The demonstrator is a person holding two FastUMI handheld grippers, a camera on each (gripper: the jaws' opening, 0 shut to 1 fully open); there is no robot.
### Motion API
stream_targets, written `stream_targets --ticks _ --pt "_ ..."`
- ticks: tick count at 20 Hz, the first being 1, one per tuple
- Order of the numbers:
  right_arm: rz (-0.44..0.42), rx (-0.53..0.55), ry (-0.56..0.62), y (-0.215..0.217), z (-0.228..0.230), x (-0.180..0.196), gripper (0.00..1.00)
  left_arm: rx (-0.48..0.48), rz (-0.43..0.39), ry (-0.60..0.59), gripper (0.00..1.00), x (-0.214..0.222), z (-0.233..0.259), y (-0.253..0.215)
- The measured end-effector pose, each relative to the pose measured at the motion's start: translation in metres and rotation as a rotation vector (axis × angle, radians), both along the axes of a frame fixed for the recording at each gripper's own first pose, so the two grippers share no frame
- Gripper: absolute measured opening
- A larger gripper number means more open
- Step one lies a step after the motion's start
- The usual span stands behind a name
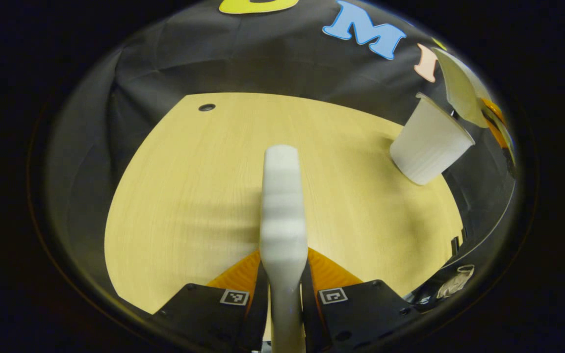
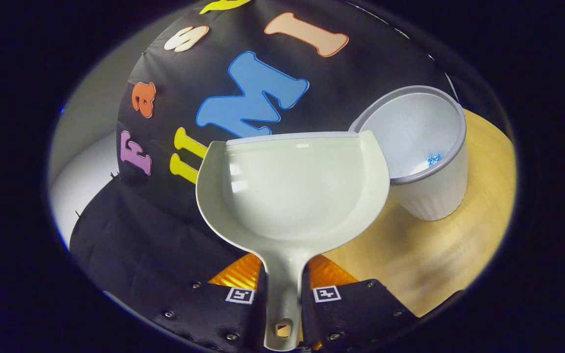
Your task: Pick up the small broom and dustpan from the desktop, sweep the trash into the dustpan with the broom, and then empty the trash into the garbage bin.
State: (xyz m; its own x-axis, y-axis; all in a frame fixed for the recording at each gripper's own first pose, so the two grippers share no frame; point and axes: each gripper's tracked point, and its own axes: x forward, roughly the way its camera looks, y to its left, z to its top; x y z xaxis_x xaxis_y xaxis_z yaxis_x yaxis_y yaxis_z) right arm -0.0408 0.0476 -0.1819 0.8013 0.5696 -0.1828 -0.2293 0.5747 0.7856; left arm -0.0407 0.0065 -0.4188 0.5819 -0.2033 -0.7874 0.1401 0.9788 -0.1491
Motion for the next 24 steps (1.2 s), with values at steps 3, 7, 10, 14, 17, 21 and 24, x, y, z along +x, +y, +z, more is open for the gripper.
stream_targets --ticks 3,7,10,14,17,21,24 --pt "0.006 -0.153 -0.001 0.019 -0.022 -0.015 0.29 -0.004 0.003 0.013 0.37 -0.002 -0.002 -0.001" --pt "0.024 -0.334 0.01 0.039 -0.058 -0.034 0.29 -0.006 -0.003 0.034 0.38 -0.001 -0.008 0.0" --pt "0.028 -0.455 0.036 0.049 -0.09 -0.04 0.29 -0.004 -0.006 0.05 0.38 -0.003 -0.013 0.002" --pt "0.025 -0.549 0.115 0.06 -0.146 -0.049 0.29 0.007 -0.007 0.061 0.36 0.001 -0.019 0.006" --pt "0.014 -0.62 0.182 0.064 -0.189 -0.055 0.29 0.0 -0.012 0.079 0.38 0.001 -0.023 0.002" --pt "0.002 -0.665 0.262 0.057 -0.23 -0.06 0.29 0.011 -0.043 0.101 0.37 0.003 -0.025 0.002" --pt "0.003 -0.699 0.3 0.056 -0.248 -0.062 0.29 0.01 -0.049 0.114 0.38 0.003 -0.032 0.0"
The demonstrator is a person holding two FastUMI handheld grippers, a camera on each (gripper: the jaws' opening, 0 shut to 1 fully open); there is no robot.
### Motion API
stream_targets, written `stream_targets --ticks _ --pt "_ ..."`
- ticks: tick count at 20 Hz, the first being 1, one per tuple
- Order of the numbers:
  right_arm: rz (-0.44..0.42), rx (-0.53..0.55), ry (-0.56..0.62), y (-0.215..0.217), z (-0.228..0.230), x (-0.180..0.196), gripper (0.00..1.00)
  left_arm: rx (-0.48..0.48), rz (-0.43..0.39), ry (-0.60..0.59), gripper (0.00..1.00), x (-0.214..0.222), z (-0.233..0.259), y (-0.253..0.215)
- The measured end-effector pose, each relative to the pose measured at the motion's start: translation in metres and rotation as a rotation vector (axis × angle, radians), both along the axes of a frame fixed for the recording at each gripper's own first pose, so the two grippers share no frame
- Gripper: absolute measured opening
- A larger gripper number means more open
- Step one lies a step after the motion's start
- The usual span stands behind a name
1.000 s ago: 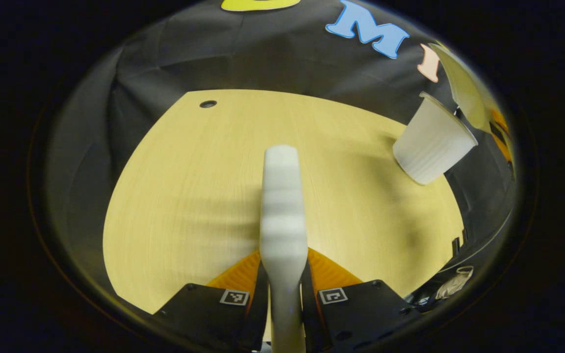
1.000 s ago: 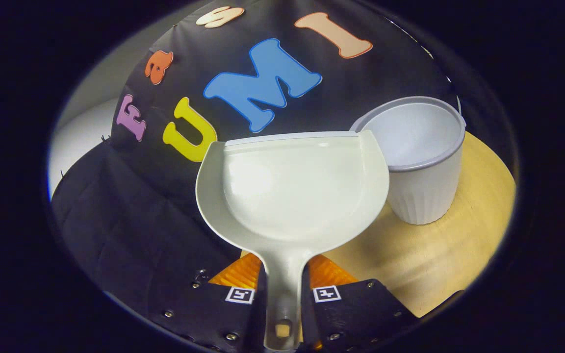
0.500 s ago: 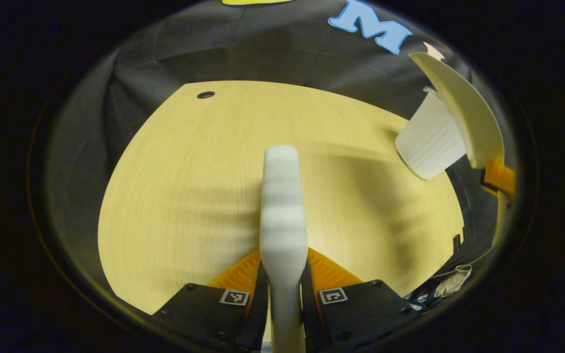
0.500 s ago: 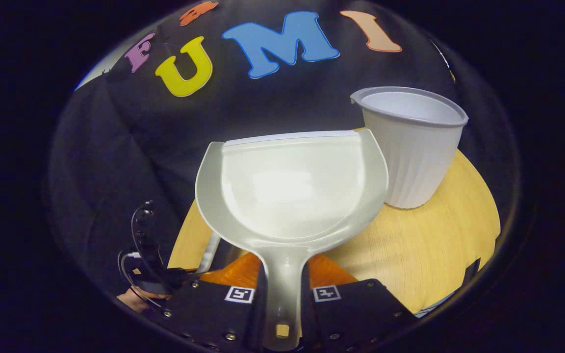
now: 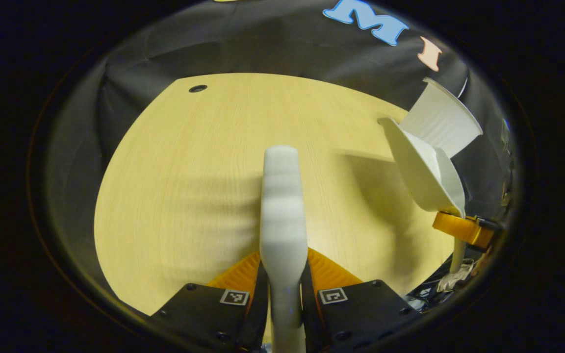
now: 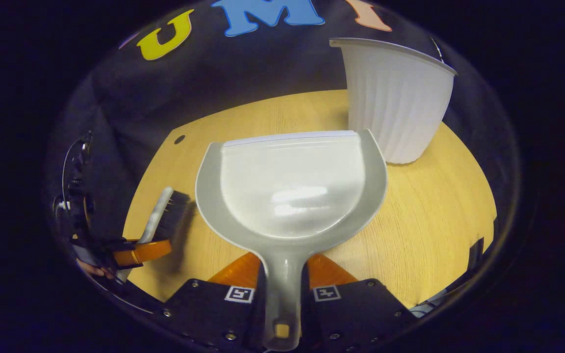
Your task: Pick up the small broom and dustpan from the desktop, sweep the trash into the dustpan with the broom, and then empty the trash into the garbage bin.
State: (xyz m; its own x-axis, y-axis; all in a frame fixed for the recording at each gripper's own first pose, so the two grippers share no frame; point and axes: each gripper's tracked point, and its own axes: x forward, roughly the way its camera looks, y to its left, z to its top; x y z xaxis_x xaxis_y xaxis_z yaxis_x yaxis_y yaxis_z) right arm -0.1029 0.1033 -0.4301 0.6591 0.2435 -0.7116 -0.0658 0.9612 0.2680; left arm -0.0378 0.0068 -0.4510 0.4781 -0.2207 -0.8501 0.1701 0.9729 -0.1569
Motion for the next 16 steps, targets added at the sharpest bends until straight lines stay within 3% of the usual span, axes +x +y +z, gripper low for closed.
stream_targets --ticks 6,16 --pt "0.02 -0.059 0.047 -0.002 -0.017 -0.004 0.29 0.008 0.009 0.018 0.38 0.0 -0.01 0.0" --pt "0.028 -0.04 0.163 0.0 -0.042 -0.022 0.3 0.051 0.026 0.026 0.4 0.008 0.001 -0.009"
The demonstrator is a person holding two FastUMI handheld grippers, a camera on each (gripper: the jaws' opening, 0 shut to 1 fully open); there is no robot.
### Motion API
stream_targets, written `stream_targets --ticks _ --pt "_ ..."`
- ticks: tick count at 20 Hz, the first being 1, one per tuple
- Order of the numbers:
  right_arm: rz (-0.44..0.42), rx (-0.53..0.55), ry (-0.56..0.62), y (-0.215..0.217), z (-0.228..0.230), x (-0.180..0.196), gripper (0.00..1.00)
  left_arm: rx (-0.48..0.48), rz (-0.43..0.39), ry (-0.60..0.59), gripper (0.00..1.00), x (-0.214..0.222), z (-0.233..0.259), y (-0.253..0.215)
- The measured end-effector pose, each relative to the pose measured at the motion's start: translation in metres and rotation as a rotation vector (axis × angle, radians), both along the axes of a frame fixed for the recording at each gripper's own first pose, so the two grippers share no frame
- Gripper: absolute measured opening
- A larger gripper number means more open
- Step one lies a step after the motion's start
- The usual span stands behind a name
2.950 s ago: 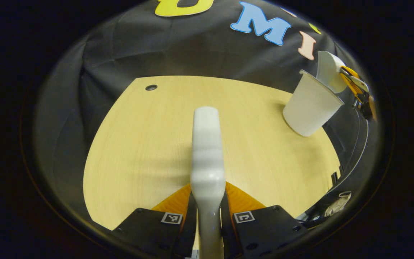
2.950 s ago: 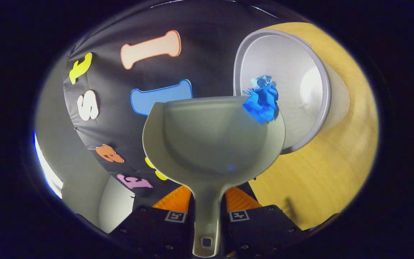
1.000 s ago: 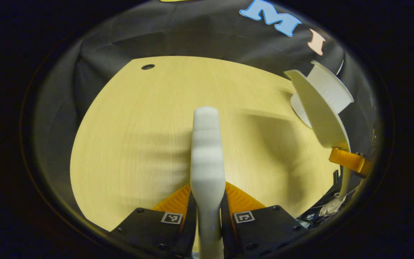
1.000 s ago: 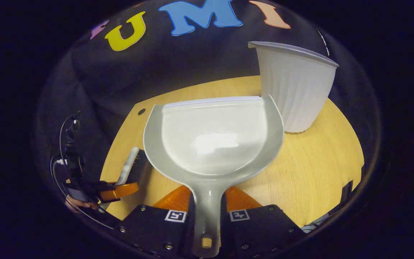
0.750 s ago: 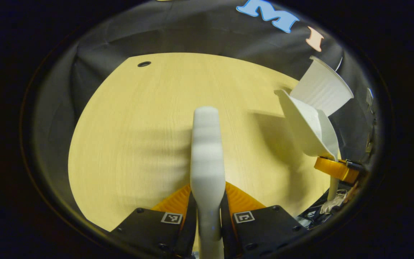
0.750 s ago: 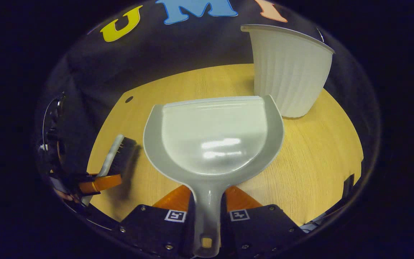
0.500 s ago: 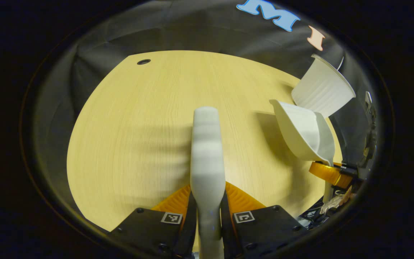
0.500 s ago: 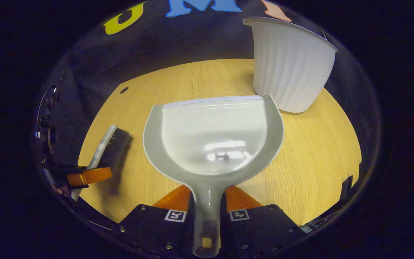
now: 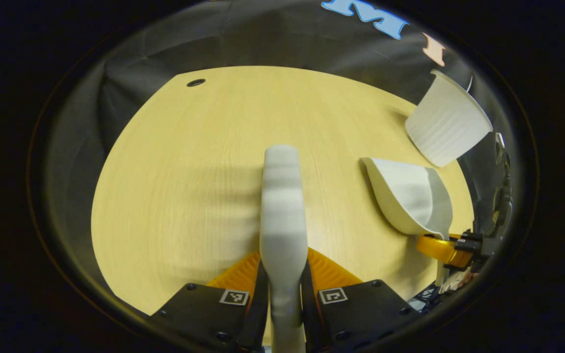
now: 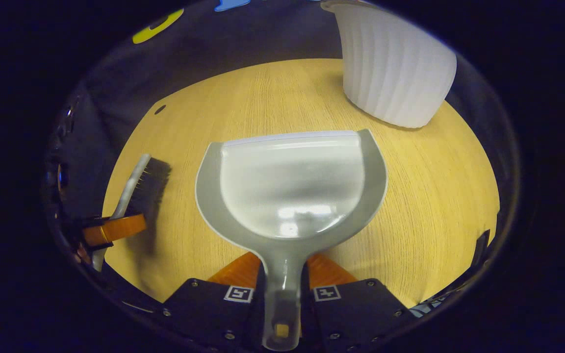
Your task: Pick up the small broom and dustpan from the desktop, sweep the trash into the dustpan with the broom, and then empty the trash into the garbage bin.
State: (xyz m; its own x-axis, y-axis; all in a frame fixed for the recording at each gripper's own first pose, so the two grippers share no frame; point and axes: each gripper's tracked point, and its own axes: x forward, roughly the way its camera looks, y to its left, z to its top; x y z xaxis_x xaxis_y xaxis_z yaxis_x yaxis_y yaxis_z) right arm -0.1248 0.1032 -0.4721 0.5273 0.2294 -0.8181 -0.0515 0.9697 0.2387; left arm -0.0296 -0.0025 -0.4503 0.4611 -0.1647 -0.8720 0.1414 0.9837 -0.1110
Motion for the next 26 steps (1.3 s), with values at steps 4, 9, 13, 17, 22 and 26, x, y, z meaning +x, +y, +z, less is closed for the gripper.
stream_targets --ticks 4,9,13,17,22,26 --pt "0.01 0.021 0.004 0.001 0.001 0.0 0.32 0.018 0.017 -0.01 0.41 0.0 -0.005 -0.004" --pt "0.035 0.045 -0.005 -0.002 0.006 0.002 0.37 0.038 0.048 -0.048 0.47 0.004 0.001 0.004" --pt "0.073 0.043 -0.038 -0.01 0.022 0.0 0.64 0.049 0.035 -0.122 0.72 0.011 0.013 0.007" --pt "0.099 0.04 -0.114 -0.02 0.049 -0.001 0.89 0.032 0.055 -0.233 1.0 0.025 0.039 0.005" --pt "0.085 0.023 -0.332 -0.043 0.111 0.018 0.98 0.024 0.097 -0.483 0.96 0.042 0.094 0.001" --pt "0.059 -0.083 -0.59 -0.073 0.157 0.04 0.97 -0.01 0.133 -0.681 0.96 0.053 0.149 -0.011"
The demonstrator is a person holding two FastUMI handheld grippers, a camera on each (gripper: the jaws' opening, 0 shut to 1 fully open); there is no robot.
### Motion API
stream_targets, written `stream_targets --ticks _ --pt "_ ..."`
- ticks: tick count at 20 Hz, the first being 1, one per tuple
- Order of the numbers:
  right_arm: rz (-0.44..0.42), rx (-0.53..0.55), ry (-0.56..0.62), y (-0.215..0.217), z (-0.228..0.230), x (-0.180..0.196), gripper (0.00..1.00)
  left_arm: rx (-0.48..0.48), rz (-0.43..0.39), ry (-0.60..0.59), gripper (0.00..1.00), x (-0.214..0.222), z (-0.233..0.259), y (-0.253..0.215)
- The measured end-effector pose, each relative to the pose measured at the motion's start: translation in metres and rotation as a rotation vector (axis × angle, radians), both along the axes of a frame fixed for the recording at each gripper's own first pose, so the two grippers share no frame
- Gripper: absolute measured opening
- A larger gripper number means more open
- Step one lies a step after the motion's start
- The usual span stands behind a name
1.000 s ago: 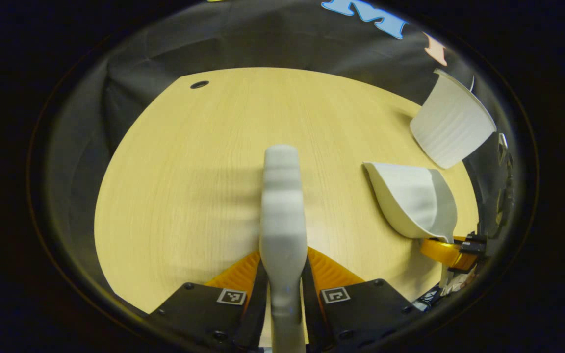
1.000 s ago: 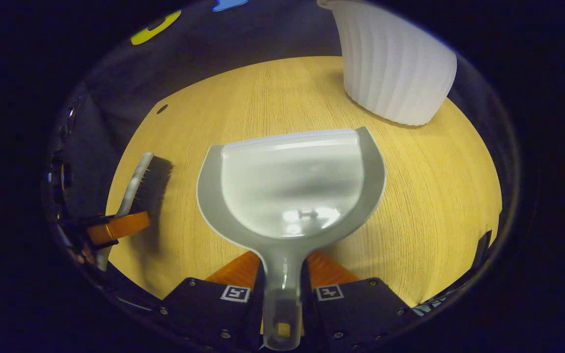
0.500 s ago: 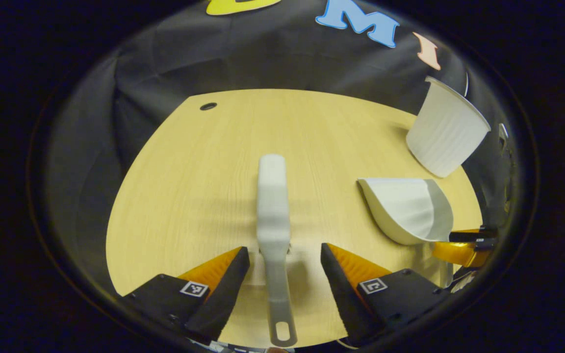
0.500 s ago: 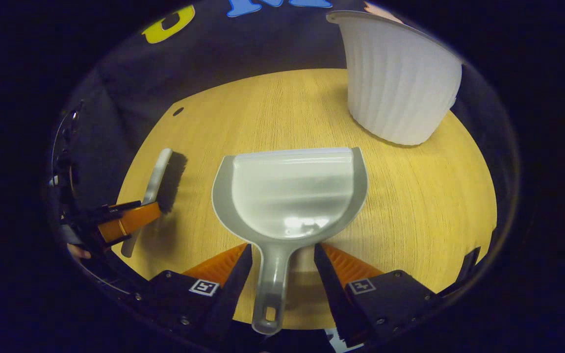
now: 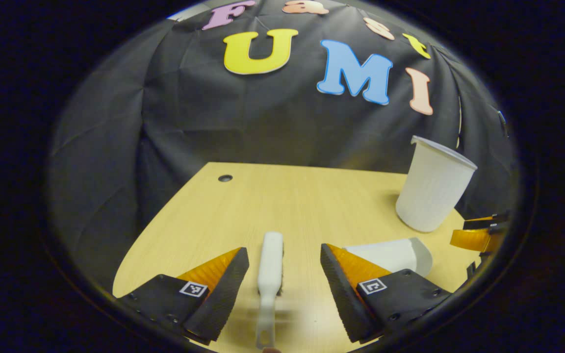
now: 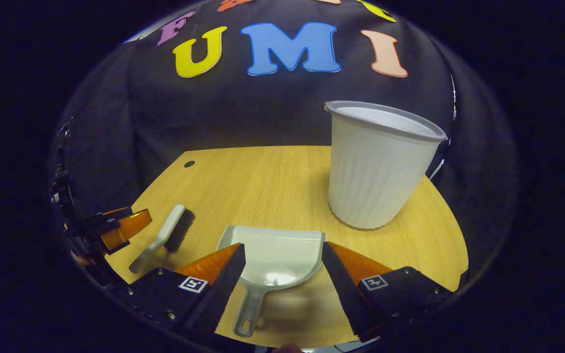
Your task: Pick up the small broom and dustpan from the desktop, sweep the trash into the dustpan with the broom, and then empty the trash into the garbage bin.
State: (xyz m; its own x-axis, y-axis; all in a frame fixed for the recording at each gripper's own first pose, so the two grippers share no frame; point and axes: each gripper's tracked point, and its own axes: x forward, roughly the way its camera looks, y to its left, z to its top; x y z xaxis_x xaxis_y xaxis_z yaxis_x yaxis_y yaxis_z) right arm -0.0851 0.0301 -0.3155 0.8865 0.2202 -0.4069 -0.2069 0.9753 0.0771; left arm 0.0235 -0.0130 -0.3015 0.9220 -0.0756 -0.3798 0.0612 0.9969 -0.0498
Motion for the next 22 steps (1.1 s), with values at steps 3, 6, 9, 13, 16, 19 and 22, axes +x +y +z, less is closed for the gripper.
stream_targets --ticks 3,6,9,13,16,19,22 --pt "-0.016 -0.034 -0.152 -0.009 0.022 0.006 0.98 -0.013 0.009 -0.143 0.96 0.002 0.042 -0.009" --pt "-0.046 -0.004 -0.269 -0.014 0.051 0.012 0.97 -0.023 -0.015 -0.271 0.96 0.002 0.079 -0.019" --pt "-0.096 0.01 -0.35 -0.022 0.066 0.009 0.97 -0.005 -0.048 -0.345 0.96 -0.005 0.102 -0.029" --pt "-0.143 0.011 -0.389 -0.027 0.073 0.006 0.97 -0.005 -0.077 -0.384 0.95 -0.009 0.119 -0.033" --pt "-0.173 0.0 -0.4 -0.031 0.079 0.001 0.97 0.005 -0.103 -0.391 0.96 -0.009 0.122 -0.031" --pt "-0.203 0.009 -0.421 -0.036 0.086 -0.005 0.97 0.011 -0.136 -0.408 0.96 -0.011 0.131 -0.035" --pt "-0.229 0.022 -0.465 -0.049 0.097 -0.018 0.97 0.008 -0.143 -0.415 0.96 -0.015 0.137 -0.046"
